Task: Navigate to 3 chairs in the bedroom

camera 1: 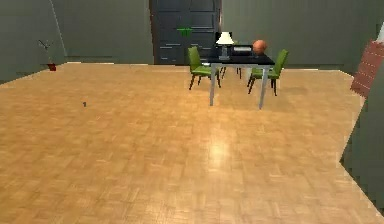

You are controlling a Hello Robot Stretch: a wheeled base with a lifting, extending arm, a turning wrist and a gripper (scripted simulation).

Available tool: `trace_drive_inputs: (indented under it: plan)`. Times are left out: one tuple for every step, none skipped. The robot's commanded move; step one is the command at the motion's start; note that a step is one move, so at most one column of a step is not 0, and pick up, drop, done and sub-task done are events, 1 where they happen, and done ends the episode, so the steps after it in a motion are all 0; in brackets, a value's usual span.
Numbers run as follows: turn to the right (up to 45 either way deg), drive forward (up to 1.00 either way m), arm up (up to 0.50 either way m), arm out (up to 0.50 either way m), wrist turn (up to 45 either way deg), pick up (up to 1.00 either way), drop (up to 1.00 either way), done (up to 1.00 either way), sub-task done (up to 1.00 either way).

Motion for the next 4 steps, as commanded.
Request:
trace_drive_inputs:
  plan:
    - [0.0,1.00,0.00,0.00,0.0,0.00,0.00,0.00,0.00]
    - [0.0,1.00,0.00,0.00,0.0,0.00,0.00,0.00,0.00]
    - [0.0,1.00,0.00,0.00,0.0,0.00,0.00,0.00,0.00]
    - [-6.0,0.00,0.00,0.00,0.0,0.00,0.00,0.00,0.00]
